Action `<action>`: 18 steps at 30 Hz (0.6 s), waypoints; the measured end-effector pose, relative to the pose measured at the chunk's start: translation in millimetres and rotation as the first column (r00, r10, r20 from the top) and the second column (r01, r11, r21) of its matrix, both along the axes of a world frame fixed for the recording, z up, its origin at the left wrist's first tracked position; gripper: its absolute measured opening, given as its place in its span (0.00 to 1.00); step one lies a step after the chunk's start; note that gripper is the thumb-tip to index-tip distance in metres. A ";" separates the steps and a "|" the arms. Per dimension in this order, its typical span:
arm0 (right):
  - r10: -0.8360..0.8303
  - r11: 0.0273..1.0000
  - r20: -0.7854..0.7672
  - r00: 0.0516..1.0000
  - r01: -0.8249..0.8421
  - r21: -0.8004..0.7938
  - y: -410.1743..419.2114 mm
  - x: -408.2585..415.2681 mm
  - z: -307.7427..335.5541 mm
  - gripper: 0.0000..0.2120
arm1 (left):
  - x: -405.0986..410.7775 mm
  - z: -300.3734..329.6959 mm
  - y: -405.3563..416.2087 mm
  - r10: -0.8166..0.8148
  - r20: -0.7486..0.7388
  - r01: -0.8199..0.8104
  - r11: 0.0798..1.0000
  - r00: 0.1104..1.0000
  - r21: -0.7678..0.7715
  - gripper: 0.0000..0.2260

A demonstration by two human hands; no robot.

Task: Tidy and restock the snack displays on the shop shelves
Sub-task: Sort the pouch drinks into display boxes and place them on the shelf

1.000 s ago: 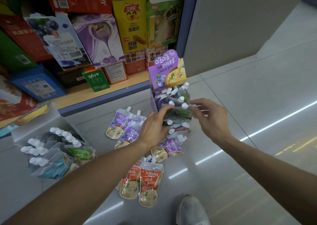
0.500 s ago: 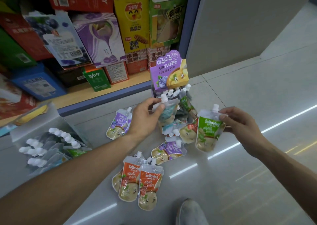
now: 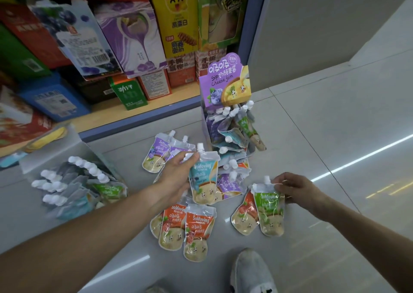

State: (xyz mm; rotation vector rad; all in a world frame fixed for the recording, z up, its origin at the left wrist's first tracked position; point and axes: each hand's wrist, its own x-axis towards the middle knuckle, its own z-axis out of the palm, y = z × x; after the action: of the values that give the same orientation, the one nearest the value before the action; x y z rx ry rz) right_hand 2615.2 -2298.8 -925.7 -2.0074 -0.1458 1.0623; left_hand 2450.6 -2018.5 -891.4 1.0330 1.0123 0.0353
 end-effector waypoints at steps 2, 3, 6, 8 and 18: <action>0.018 1.000 0.133 0.991 -0.016 -0.019 7.5 -2.4 7.5 0.04 | -4.3 -4.2 -1.3 -0.038 -0.036 0.038 0.999 0.999 -0.014 0.13; 0.060 0.998 0.156 0.986 -0.058 -0.015 13.1 -2.5 17.0 0.04 | -6.3 -3.1 -1.4 -0.044 -0.046 0.043 0.999 0.998 -0.030 0.12; 0.215 0.971 0.167 0.962 -0.230 0.072 37.2 -3.8 55.7 0.03 | -14.2 10.8 -0.5 -0.040 -0.051 0.039 0.999 0.998 -0.037 0.10; 0.300 0.931 0.194 0.934 -0.331 0.155 60.1 -7.9 85.6 0.02 | -27.3 22.8 1.4 -0.034 -0.052 0.032 0.999 0.998 -0.030 0.11; 0.507 0.704 0.328 0.797 -0.602 0.377 199.9 -90.6 133.2 0.11 | -178.5 63.2 17.8 0.290 0.139 -0.321 0.830 0.947 0.457 0.01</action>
State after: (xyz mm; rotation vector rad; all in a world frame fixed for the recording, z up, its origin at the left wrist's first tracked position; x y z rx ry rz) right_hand 2524.6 -2098.8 -792.5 -1.6365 -1.0881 1.0458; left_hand 2272.1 -2000.7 -828.1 1.2920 1.1308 0.6074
